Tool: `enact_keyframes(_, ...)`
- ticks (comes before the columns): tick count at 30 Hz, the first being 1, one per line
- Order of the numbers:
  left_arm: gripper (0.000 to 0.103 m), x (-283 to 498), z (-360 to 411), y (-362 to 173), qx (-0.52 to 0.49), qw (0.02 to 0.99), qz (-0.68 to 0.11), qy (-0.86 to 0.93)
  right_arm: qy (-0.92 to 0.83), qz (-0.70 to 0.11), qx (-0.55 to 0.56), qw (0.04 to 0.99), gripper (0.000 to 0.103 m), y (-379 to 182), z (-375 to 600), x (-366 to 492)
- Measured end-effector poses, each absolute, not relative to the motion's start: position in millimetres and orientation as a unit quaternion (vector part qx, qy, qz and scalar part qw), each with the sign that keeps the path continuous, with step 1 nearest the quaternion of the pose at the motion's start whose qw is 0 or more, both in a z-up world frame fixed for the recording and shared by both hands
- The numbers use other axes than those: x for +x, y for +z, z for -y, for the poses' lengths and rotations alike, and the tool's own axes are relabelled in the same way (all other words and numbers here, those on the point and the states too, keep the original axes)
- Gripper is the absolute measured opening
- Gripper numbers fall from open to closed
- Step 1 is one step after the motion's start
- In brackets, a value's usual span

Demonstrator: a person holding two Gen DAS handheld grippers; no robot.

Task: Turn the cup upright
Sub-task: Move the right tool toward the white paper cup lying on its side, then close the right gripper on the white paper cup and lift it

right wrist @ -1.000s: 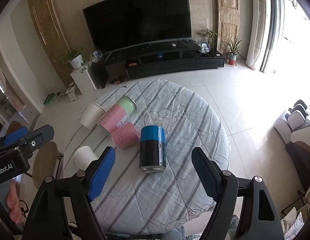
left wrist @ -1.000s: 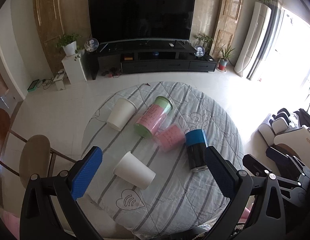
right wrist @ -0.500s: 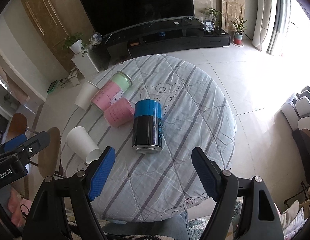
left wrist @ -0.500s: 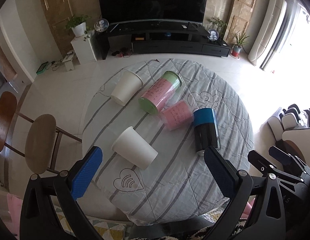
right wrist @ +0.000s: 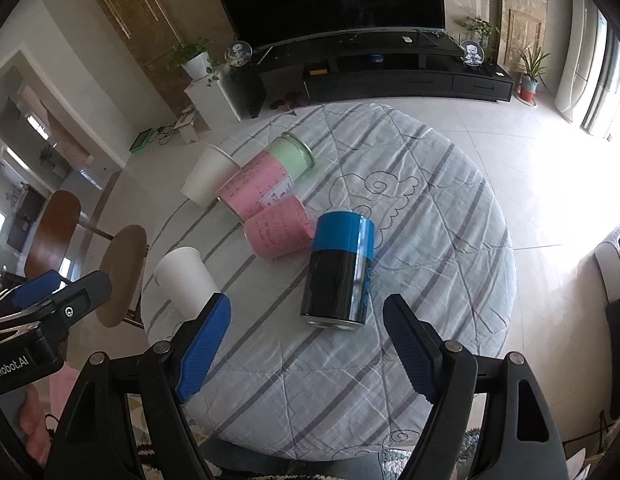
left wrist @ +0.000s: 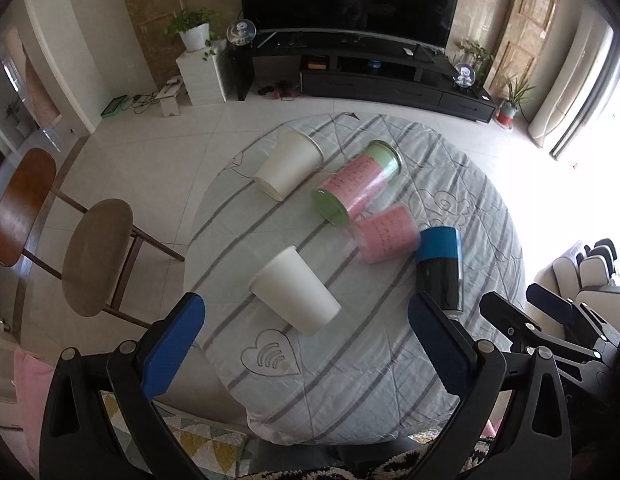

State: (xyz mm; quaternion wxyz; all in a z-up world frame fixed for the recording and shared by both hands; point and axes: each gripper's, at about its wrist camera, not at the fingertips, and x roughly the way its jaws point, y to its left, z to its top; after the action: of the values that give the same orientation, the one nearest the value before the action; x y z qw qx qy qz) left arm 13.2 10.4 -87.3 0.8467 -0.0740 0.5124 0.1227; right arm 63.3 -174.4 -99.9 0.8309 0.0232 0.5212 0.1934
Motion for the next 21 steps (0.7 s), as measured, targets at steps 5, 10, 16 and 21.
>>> enact_keyframes(5, 0.103, 31.1, -52.0, -92.3, -0.076, 0.847, -0.515, 0.11, 0.186, -0.517, 0.021, 0.835, 0.08, -99.6, 136.4, 76.6)
enact_keyframes(10, 0.103, 59.1, -103.0, -96.8, -0.06, 0.847, -0.523, 0.076, 0.154, -0.524, 0.042, 0.837, 0.08, -105.6, 87.5, 97.7)
enact_keyframes(16, 0.103, 90.6, -156.1, -110.6, -0.04, 0.84, -0.538, 0.047, 0.127, -0.523, 0.061, 0.841, 0.08, -112.8, 26.2, 130.2)
enact_keyframes(21, 0.103, 107.8, -187.1, -123.7, -0.035, 0.835, -0.548, 0.032, 0.119, -0.528, 0.062, 0.839, 0.08, -127.3, -17.1, 159.2)
